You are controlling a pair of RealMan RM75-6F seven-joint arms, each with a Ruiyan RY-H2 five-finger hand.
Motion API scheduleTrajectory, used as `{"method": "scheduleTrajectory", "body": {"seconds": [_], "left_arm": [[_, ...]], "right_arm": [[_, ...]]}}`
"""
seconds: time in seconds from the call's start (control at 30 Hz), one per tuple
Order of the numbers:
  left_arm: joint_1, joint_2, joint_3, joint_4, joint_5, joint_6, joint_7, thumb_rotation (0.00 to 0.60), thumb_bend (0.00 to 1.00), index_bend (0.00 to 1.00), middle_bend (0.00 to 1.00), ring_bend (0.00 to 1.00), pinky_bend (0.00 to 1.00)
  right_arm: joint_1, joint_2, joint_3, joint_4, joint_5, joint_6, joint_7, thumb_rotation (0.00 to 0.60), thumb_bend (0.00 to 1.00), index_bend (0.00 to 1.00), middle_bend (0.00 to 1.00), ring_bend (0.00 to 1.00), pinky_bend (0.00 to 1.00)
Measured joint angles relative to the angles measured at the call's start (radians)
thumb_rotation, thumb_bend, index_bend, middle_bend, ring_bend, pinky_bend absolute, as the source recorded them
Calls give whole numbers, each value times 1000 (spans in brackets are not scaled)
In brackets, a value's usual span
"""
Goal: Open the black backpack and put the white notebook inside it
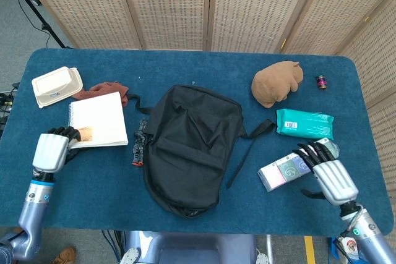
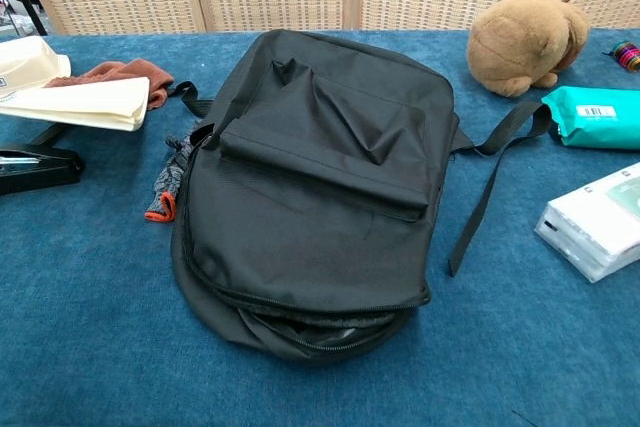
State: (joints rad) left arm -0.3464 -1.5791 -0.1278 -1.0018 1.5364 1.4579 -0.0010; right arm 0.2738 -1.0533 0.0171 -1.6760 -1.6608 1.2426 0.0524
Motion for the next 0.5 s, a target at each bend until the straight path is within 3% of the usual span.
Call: {"method": "scheduleTrajectory", "body": {"seconds": [0.27, 0.5], "left_arm": [[-29, 48, -27, -103, -1, 6, 64, 600, 436, 794, 619, 550, 601], [-52, 86, -45, -183, -6, -5, 124, 600, 436, 801, 624, 550, 601]], "right_arm": [[137, 38, -23, -111, -45, -210, 23, 600, 0, 202, 156, 75, 146], [221, 7, -12, -188, -4, -327, -30, 600, 0, 221, 168, 88, 156]]}}
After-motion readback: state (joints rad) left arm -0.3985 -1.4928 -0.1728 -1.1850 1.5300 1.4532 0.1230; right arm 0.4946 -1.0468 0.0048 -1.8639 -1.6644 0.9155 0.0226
